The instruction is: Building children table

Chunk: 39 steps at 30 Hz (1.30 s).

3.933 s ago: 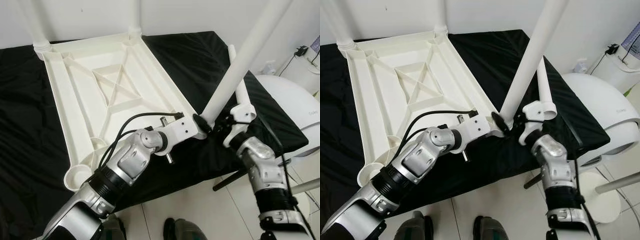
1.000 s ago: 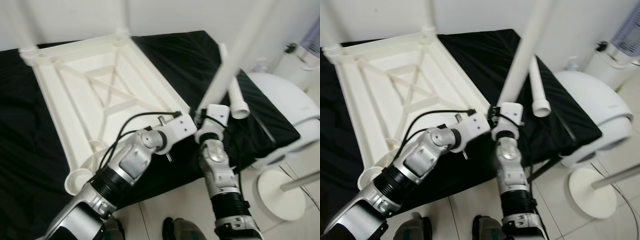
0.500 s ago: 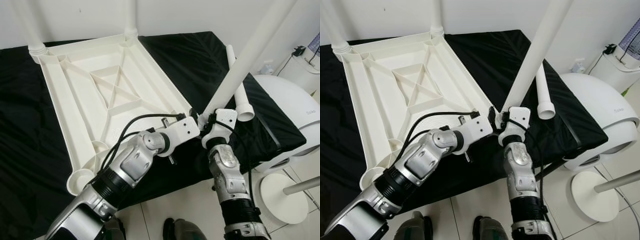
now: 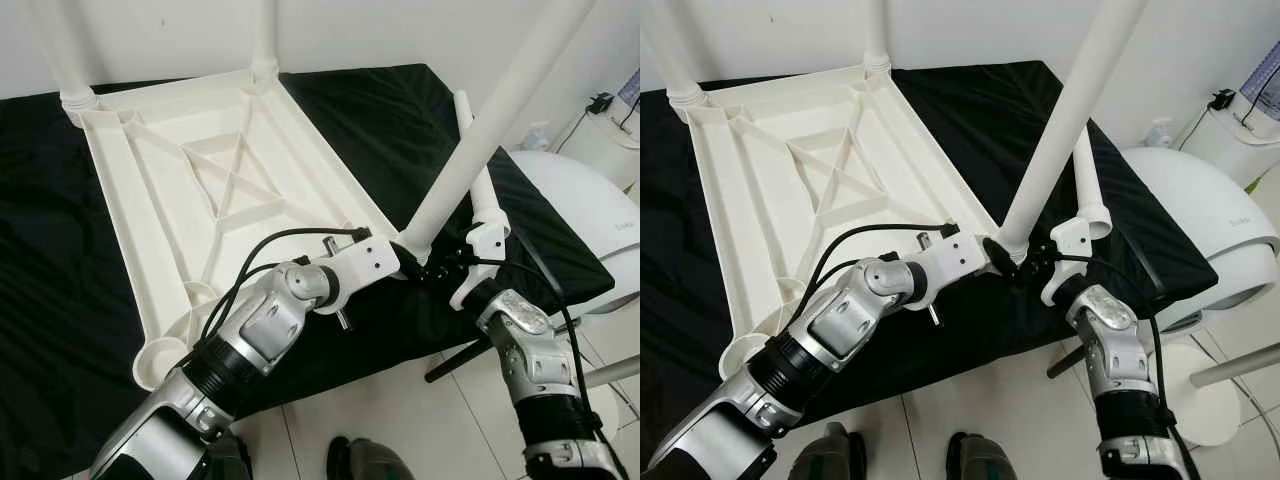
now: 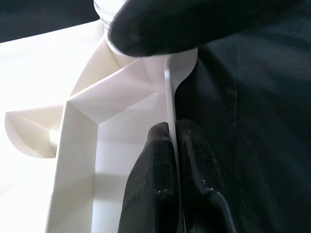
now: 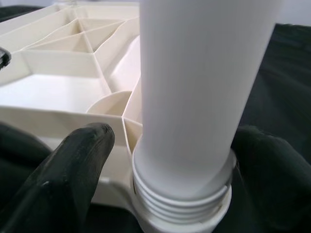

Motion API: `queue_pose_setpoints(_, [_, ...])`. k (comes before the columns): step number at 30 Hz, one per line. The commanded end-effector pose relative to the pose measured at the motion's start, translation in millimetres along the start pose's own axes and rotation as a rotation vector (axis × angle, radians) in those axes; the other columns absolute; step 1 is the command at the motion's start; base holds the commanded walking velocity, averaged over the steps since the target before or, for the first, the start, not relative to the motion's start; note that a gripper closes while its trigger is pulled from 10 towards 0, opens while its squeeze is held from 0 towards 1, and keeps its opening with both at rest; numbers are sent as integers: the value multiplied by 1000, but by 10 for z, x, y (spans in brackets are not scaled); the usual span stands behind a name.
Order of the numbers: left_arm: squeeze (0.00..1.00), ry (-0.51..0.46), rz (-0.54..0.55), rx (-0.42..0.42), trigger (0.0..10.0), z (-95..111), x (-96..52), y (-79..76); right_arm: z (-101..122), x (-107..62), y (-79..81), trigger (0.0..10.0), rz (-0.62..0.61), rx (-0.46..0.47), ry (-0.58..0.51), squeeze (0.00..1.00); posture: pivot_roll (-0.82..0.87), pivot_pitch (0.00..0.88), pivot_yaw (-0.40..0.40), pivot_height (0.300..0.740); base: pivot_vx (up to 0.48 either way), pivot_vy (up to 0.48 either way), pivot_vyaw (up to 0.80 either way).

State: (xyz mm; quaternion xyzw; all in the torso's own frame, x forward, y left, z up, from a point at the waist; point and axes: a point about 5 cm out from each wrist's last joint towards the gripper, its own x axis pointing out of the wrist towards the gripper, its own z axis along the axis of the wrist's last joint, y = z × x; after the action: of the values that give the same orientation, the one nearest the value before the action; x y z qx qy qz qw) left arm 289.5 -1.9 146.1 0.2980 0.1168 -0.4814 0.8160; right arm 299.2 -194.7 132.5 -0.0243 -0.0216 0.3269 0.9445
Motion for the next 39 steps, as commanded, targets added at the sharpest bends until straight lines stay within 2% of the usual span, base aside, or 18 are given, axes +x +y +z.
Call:
queue_pose_setpoints(1, [0, 21, -49, 13, 10000, -19, 23, -57, -34, -27, -26, 10000, 37, 1, 25, 0, -37, 76, -44, 740, 0, 0, 0])
queue_pose_setpoints(7, [0, 21, -50, 13, 10000, -17, 23, -56, -59, -52, -88, 10000, 124, -15, 70, 0, -38, 76, -40, 740, 0, 0, 0])
queue_pose_setpoints(9, [0, 20, -53, 15, 10000, -12, 23, -56, -58, -36, -166, 10000, 152, -41, 95, 0, -38, 78, -36, 740, 0, 0, 0])
queue_pose_setpoints(15, [0, 18, -55, 15, 10000, -5, 25, -59, -10, 51, -284, 10000, 151, -81, 104, 0, -39, 79, -34, 740, 0, 0, 0])
queue_pose_setpoints(26, [0, 16, -53, 13, 10000, 4, 26, -55, -53, 169, -260, 10000, 170, -88, 104, 0, -33, 79, -37, 740, 0, 0, 0])
queue_pose_setpoints(27, [0, 17, -53, 14, 10000, 5, 25, -54, -87, 197, -230, 9137, 175, -75, 100, 0, -32, 79, -36, 740, 0, 0, 0])
queue_pose_setpoints(29, [0, 17, -52, 14, 10000, 5, 24, -54, -111, 216, -214, 9137, 179, -66, 96, 0, -32, 79, -36, 740, 0, 0, 0])
queue_pose_setpoints(30, [0, 17, -52, 14, 10000, 6, 24, -54, -132, 228, -200, 4353, 181, -60, 96, 0, -31, 80, -35, 740, 0, 0, 0])
queue_pose_setpoints(31, [0, 17, -53, 14, 10000, 6, 22, -54, -153, 235, -191, 0, 174, -50, 98, 0, -30, 80, -34, 740, 0, 0, 0])
queue_pose_setpoints(39, [0, 18, -55, 13, 10000, 0, 16, -62, -176, 230, -188, 0, 170, -53, 97, 0, -32, 83, -35, 740, 0, 0, 0])
